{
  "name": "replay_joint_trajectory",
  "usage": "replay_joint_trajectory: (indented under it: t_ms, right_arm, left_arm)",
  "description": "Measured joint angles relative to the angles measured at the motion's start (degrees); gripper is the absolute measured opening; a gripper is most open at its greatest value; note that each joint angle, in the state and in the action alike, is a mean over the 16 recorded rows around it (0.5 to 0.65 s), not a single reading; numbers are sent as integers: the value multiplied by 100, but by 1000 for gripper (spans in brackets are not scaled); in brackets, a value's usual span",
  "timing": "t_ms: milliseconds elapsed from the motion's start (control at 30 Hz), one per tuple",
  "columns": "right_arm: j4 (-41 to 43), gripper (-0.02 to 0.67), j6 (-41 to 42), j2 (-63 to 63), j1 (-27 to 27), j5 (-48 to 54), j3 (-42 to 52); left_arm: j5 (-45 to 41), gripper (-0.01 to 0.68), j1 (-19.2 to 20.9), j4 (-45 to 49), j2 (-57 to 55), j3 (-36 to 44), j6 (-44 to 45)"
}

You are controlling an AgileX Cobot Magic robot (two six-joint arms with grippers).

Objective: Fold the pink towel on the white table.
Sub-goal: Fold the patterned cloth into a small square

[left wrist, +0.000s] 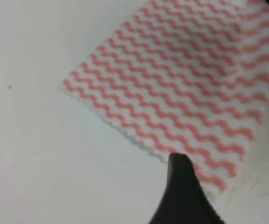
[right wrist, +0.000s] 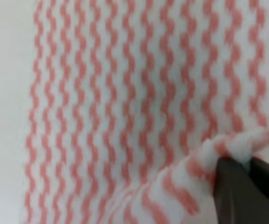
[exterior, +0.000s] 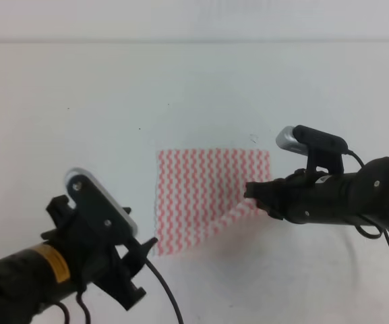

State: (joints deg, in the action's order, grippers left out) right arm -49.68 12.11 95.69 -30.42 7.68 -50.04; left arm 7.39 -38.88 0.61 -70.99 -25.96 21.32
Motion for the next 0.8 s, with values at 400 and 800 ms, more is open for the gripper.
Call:
replay_joint_trajectory:
  t_ms: [400, 800]
  right_arm:
    - [44, -17, 0, 179, 2, -96, -196]
    - [59, -16, 0, 222, 1, -151, -211]
  left_arm:
    - [476, 416, -305, 743, -901, 2, 24]
    - [987, 417, -315, 862, -1559, 2, 259]
